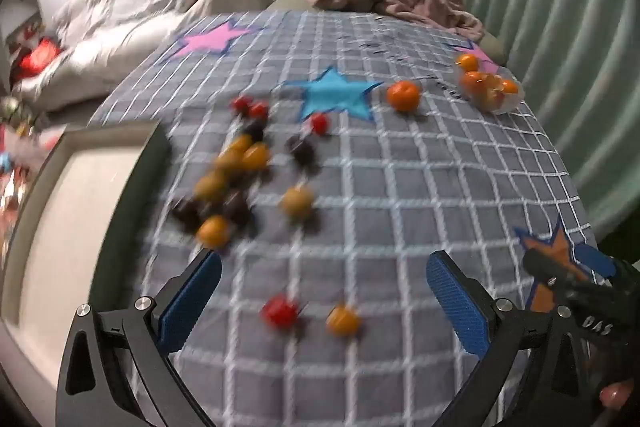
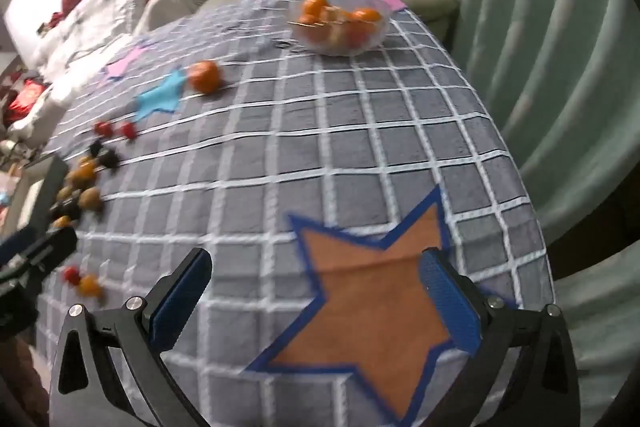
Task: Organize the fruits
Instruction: 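Move both tools over the table toward the scattered small fruits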
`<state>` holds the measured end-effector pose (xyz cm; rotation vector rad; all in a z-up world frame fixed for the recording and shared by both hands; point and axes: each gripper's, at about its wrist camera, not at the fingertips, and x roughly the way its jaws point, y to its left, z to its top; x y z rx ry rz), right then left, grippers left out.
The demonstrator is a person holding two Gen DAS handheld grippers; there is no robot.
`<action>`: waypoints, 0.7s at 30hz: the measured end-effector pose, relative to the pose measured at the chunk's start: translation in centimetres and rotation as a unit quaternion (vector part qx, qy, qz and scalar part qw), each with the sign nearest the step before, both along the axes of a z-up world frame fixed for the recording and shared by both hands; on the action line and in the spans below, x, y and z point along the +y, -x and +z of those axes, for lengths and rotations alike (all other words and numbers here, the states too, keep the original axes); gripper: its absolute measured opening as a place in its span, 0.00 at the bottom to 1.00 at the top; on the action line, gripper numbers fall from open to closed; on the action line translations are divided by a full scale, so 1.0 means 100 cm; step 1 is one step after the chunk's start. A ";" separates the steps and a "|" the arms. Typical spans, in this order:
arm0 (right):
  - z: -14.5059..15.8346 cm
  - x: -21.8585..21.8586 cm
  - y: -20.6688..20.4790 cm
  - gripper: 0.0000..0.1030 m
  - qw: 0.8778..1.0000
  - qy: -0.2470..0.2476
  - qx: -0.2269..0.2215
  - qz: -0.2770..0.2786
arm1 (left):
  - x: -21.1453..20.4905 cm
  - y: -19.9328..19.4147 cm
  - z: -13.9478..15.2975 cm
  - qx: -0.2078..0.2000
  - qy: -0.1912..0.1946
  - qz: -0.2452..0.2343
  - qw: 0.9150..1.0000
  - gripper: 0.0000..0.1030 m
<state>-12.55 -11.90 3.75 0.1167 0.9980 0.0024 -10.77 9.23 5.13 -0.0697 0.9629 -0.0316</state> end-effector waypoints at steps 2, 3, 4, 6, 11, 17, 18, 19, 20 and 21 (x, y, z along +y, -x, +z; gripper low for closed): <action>0.008 0.015 0.009 1.00 1.000 -0.005 -0.002 0.016 | 0.018 0.013 -0.003 0.018 0.021 0.014 1.000 1.00; 0.011 0.022 0.013 1.00 1.000 -0.009 -0.002 0.022 | 0.025 0.020 -0.005 0.027 0.025 0.016 0.999 1.00; 0.015 0.030 0.016 1.00 0.999 -0.014 0.000 0.033 | 0.029 0.024 -0.009 0.044 0.025 0.015 0.999 1.00; 0.019 0.041 0.024 1.00 0.999 -0.020 -0.002 0.047 | 0.037 0.033 -0.014 0.066 0.024 0.009 0.997 1.00; 0.029 0.076 0.038 1.00 0.996 -0.009 -0.006 0.086 | 0.056 0.063 -0.013 0.067 0.013 0.020 0.998 1.00; 0.032 0.098 0.050 1.00 0.994 -0.002 -0.003 0.113 | 0.067 0.086 -0.014 0.077 -0.001 0.025 0.997 1.00; 0.033 0.102 0.053 1.00 0.993 -0.001 -0.004 0.118 | 0.068 0.088 -0.014 0.078 -0.004 0.026 0.997 1.00; 0.033 0.104 0.055 1.00 0.993 0.000 -0.005 0.120 | 0.069 0.090 -0.014 0.079 -0.007 0.027 0.997 1.00; 0.033 0.107 0.058 1.00 0.992 0.002 -0.005 0.124 | 0.069 0.092 -0.013 0.079 -0.009 0.028 0.996 1.00; 0.034 0.109 0.059 1.00 0.992 0.004 -0.006 0.126 | 0.070 0.092 -0.012 0.079 -0.011 0.029 0.996 1.00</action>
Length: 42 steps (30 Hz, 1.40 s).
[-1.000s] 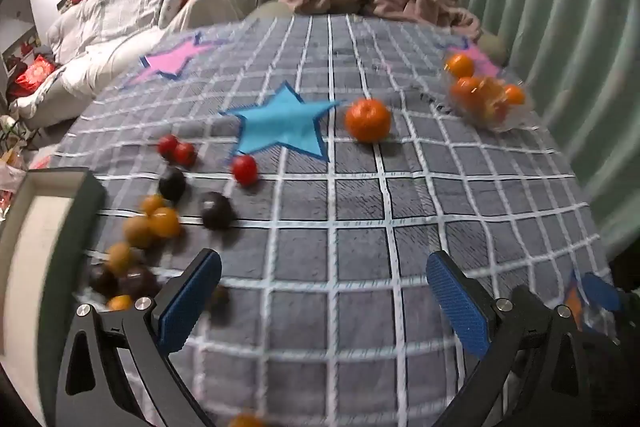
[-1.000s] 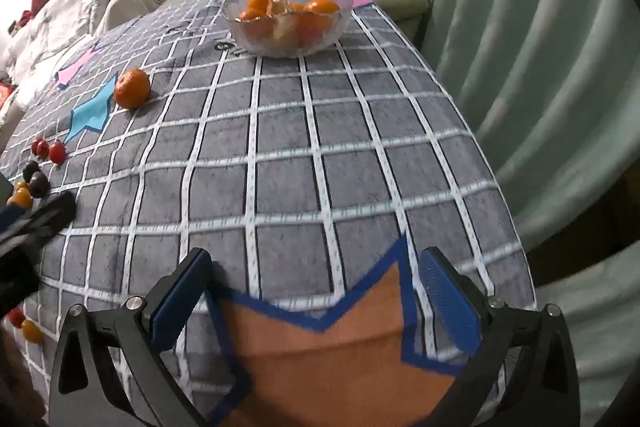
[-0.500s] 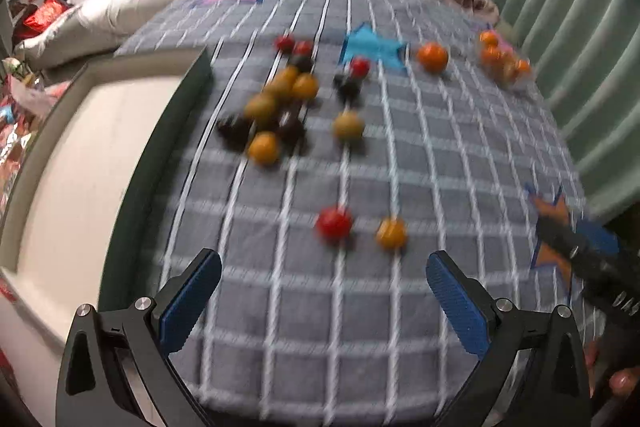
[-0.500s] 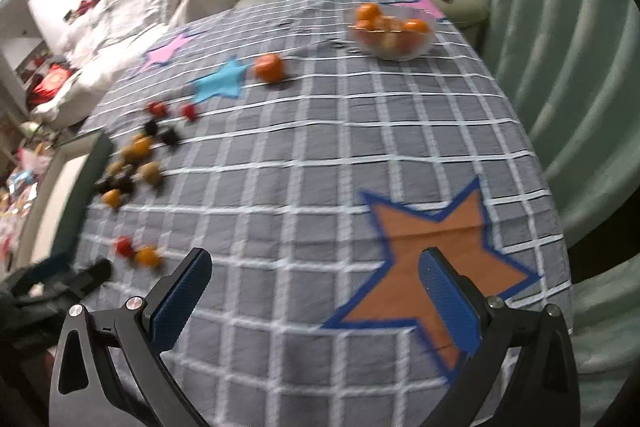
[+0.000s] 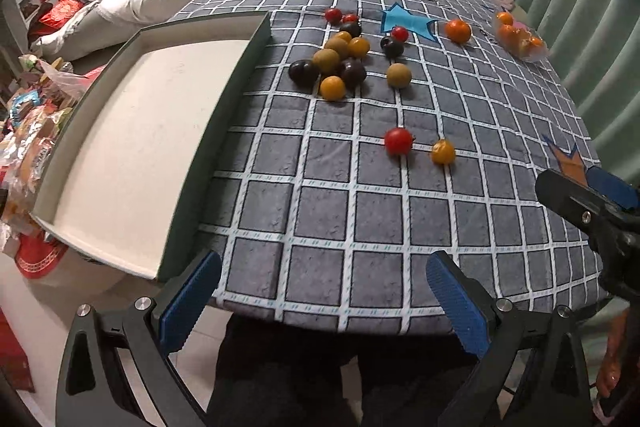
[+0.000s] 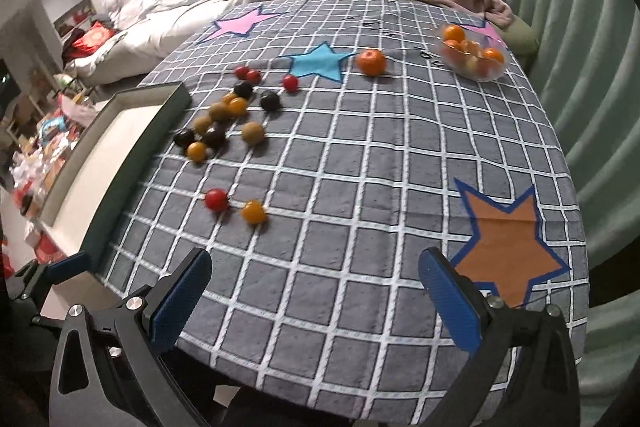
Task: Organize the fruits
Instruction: 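Move both tools over the table toward the scattered small fruits, then grasp the red cherry tomato with left tool while right tool grasps brown round fruit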
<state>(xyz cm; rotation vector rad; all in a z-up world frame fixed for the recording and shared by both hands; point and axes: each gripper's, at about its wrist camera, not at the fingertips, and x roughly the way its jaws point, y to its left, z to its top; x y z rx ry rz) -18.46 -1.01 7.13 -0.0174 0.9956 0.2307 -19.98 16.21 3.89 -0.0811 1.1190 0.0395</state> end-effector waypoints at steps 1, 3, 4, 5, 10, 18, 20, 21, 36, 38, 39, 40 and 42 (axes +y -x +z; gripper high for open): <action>0.001 0.002 0.002 1.00 1.000 0.001 -0.001 0.001 | 0.001 0.001 0.000 0.000 -0.002 0.002 1.000 1.00; 0.001 0.002 0.004 1.00 1.000 0.002 -0.001 0.002 | 0.001 0.002 0.000 0.001 -0.004 0.005 1.000 1.00; 0.001 0.002 0.004 1.00 1.000 0.002 -0.002 0.002 | 0.002 0.002 0.000 0.002 -0.004 0.007 1.000 1.00; 0.001 0.002 0.005 1.00 1.000 0.002 -0.002 0.001 | 0.002 0.003 0.000 0.003 -0.004 0.007 1.000 1.00; 0.000 0.002 0.005 1.00 1.000 0.002 -0.001 0.001 | 0.002 0.003 -0.002 0.008 -0.011 0.009 1.000 1.00; -0.005 -0.002 0.002 1.00 1.000 -0.001 0.009 0.000 | 0.002 -0.002 -0.008 0.019 -0.016 0.015 1.000 1.00; -0.007 -0.003 0.000 1.00 1.000 -0.002 0.012 0.000 | 0.002 -0.004 -0.010 0.021 -0.017 0.016 0.999 1.00; -0.008 -0.003 -0.001 1.00 1.000 -0.003 0.013 -0.001 | 0.002 -0.005 -0.011 0.023 -0.017 0.017 0.999 1.00; -0.021 -0.006 -0.026 1.00 1.000 -0.006 0.027 -0.004 | 0.001 -0.043 -0.027 0.022 -0.013 0.014 1.000 1.00; -0.023 -0.007 -0.028 1.00 1.000 -0.005 0.028 -0.003 | 0.000 -0.045 -0.030 0.024 -0.015 0.009 1.000 1.00; -0.024 -0.008 -0.030 1.00 1.000 -0.005 0.029 -0.002 | -0.001 -0.046 -0.031 0.024 -0.014 0.006 1.000 1.00; -0.025 -0.008 -0.031 1.00 1.000 -0.006 0.030 -0.001 | -0.001 -0.046 -0.031 0.024 -0.013 0.005 1.000 1.00; -0.028 -0.011 -0.035 1.00 0.999 -0.004 0.032 -0.004 | -0.003 -0.048 -0.032 0.022 -0.012 0.004 1.000 1.00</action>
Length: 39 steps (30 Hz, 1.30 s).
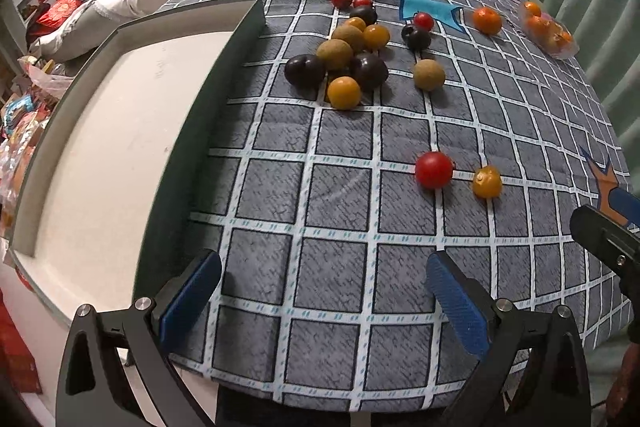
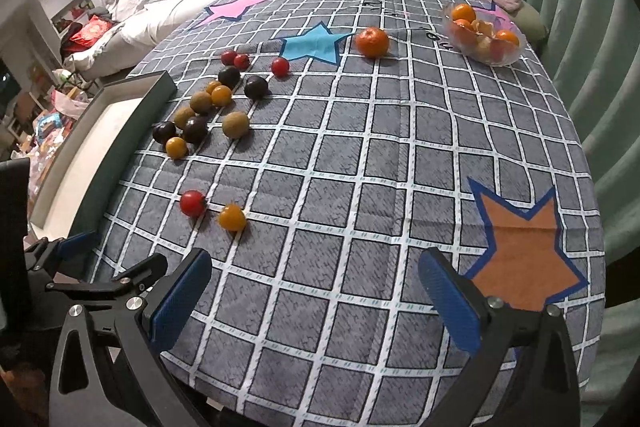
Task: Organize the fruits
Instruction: 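Grasp the red cherry tomato with left tool while right tool grasps brown round fruit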
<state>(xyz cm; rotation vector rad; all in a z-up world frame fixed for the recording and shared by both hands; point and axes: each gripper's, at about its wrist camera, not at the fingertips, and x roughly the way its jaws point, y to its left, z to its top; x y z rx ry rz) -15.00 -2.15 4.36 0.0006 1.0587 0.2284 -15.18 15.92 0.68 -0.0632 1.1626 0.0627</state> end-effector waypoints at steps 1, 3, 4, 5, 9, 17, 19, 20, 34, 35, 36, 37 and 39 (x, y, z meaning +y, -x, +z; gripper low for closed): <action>-0.001 -0.002 -0.002 1.00 1.000 0.000 0.001 -0.003 | -0.001 -0.002 0.000 0.001 0.000 0.000 1.000 1.00; 0.000 -0.006 -0.007 1.00 1.000 -0.005 0.002 -0.008 | -0.005 -0.008 0.000 0.000 0.002 0.000 1.000 1.00; 0.000 -0.008 -0.009 1.00 1.000 -0.008 0.001 -0.009 | -0.008 -0.011 0.000 -0.003 0.002 -0.003 1.000 1.00; 0.002 -0.009 -0.013 1.00 1.000 -0.011 0.000 -0.009 | -0.011 -0.014 0.000 -0.005 0.000 -0.006 1.000 1.00; 0.005 -0.007 -0.025 1.00 1.000 -0.010 -0.005 -0.002 | -0.026 -0.026 0.001 -0.014 -0.012 -0.020 1.000 1.00; 0.001 0.012 -0.062 1.00 0.999 -0.004 -0.014 0.033 | -0.037 -0.041 -0.006 -0.026 -0.024 -0.024 0.999 1.00; -0.001 0.020 -0.068 1.00 0.999 -0.001 -0.015 0.050 | -0.037 -0.043 -0.006 -0.028 -0.023 -0.023 0.999 1.00; -0.003 0.026 -0.072 1.00 0.998 0.000 -0.014 0.061 | -0.036 -0.045 -0.006 -0.030 -0.021 -0.023 0.999 1.00; -0.032 0.086 -0.104 0.62 0.988 0.000 0.007 0.155 | -0.037 -0.048 -0.008 -0.035 -0.008 -0.025 0.999 0.99; -0.032 0.089 -0.104 0.57 0.987 0.002 0.003 0.159 | -0.036 -0.048 -0.008 -0.039 -0.004 -0.024 0.999 0.94; -0.031 0.090 -0.105 0.43 0.987 0.003 0.001 0.160 | -0.035 -0.048 -0.008 -0.040 0.001 -0.020 0.999 0.94; -0.031 0.090 -0.106 0.29 0.987 -0.001 0.002 0.161 | -0.036 -0.048 -0.008 -0.040 -0.001 -0.019 0.999 0.93; -0.031 0.085 -0.108 0.28 0.987 -0.021 0.010 0.158 | -0.036 -0.049 -0.008 -0.042 0.000 -0.023 0.999 0.90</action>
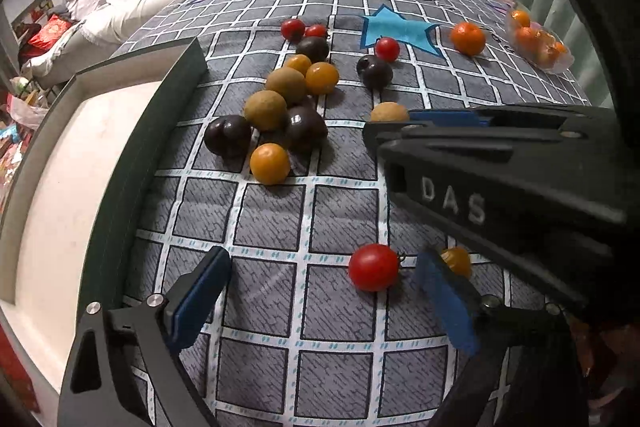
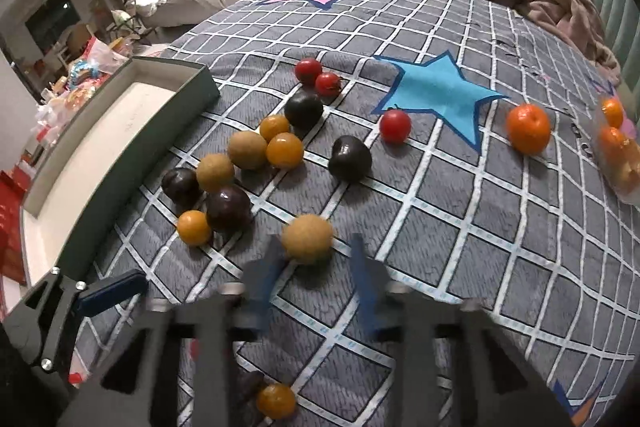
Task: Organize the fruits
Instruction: 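Grasp the red cherry tomato with left tool while right tool grasps brown round fruit, then carry both fruits over the white tray and open both tools to drop them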
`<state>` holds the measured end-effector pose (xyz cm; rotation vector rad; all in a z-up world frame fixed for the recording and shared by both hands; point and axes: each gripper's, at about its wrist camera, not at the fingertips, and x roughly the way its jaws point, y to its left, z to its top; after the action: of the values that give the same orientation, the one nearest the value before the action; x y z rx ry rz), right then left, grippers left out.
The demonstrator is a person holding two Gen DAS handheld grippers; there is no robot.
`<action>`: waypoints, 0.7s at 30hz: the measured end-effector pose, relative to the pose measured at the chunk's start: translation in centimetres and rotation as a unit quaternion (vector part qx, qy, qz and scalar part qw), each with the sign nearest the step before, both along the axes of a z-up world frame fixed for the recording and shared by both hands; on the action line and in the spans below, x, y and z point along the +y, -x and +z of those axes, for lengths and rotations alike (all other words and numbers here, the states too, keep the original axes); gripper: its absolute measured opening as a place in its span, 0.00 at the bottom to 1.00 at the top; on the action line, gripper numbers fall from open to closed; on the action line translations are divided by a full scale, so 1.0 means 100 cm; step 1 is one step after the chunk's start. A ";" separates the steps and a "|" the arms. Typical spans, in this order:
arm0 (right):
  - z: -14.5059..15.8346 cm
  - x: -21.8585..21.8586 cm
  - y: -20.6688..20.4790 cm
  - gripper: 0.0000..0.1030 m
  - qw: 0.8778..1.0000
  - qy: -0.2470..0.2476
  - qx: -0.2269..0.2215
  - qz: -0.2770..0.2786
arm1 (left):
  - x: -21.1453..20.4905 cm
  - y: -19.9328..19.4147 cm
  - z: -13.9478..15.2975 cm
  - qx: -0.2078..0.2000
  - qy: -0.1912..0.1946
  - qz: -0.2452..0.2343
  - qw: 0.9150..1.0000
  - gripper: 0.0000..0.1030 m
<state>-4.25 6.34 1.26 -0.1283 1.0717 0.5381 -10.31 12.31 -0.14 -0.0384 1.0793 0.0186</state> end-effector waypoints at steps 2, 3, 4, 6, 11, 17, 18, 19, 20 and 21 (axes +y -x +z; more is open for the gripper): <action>0.001 -0.009 -0.001 0.28 1.000 -0.011 0.004 -0.012 | -0.001 0.001 0.002 -0.005 0.001 -0.001 1.000 0.76; 0.001 -0.012 0.000 0.28 1.000 -0.014 0.004 -0.017 | -0.002 0.001 0.003 -0.008 0.002 -0.003 1.000 0.72; 0.001 -0.018 0.001 0.28 0.999 -0.020 0.007 -0.024 | -0.004 0.002 0.004 -0.009 0.002 -0.007 1.000 0.67; 0.003 -0.025 0.004 0.28 0.999 -0.027 0.010 -0.032 | -0.007 0.003 0.007 -0.013 0.002 -0.017 1.000 0.56; 0.011 -0.041 0.019 0.28 0.998 -0.041 0.010 -0.044 | -0.012 0.007 0.010 -0.016 0.004 -0.033 0.999 0.29; 0.017 -0.052 0.040 0.28 0.997 -0.050 0.011 -0.050 | -0.002 0.017 0.016 -0.005 0.038 -0.024 0.999 0.26; 0.018 -0.052 0.043 0.28 0.997 -0.050 0.011 -0.050 | -0.001 0.020 0.017 -0.006 0.038 -0.025 0.999 0.26; 0.019 -0.053 0.046 0.28 0.997 -0.050 0.011 -0.051 | 0.001 0.023 0.019 -0.006 0.041 -0.025 0.999 0.26; 0.021 -0.054 0.049 0.28 0.997 -0.049 0.010 -0.052 | 0.003 0.025 0.022 -0.008 0.045 -0.025 0.999 0.26; 0.022 -0.054 0.052 0.28 0.997 -0.049 0.010 -0.053 | 0.005 0.027 0.024 -0.010 0.047 -0.025 0.999 0.26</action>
<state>-9.43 0.93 3.45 0.0197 1.0629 0.4970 -13.04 12.80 2.28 -0.0958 1.0602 -0.0785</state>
